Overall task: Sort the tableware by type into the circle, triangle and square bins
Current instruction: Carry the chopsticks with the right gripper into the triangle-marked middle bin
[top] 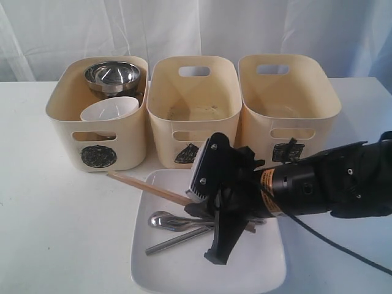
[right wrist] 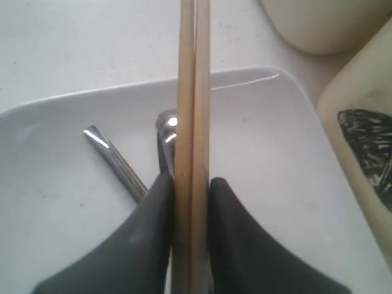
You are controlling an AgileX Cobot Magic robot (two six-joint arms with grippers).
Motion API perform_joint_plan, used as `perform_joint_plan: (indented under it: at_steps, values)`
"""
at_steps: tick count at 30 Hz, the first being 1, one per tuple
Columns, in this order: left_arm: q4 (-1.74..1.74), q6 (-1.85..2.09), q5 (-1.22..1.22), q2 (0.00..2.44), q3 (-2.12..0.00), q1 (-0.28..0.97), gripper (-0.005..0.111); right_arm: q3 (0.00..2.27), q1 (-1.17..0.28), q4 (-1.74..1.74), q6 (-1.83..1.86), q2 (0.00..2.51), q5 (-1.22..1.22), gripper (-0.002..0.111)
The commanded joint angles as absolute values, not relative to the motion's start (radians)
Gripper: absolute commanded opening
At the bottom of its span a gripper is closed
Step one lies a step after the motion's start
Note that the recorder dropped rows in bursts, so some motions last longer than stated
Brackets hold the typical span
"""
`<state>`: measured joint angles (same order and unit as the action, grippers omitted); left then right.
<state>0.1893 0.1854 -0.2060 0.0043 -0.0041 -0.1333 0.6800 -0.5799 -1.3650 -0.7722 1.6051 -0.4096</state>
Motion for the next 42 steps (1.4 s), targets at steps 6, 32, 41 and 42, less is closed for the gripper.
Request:
perform_joint_plan:
  at_steps: [6,32,41,42]
  values:
    - [0.200,0.179,-0.210,0.000,0.000,-0.128,0.000,0.736,-0.581,-1.295,-0.766,1.507,-0.404,0.003]
    - [0.200,0.179,-0.210,0.000,0.000,-0.128,0.000,1.141,-0.579,-1.151,-0.763,1.637,-0.118,0.003]
    - [0.200,0.179,-0.210,0.000,0.000,-0.128,0.000,1.300,-0.565,-1.113,-0.763,1.814,-0.102,0.003]
    - [0.200,0.179,-0.210,0.000,0.000,-0.128,0.000,1.314,-0.560,-1.101,-0.763,1.829,-0.094,0.003]
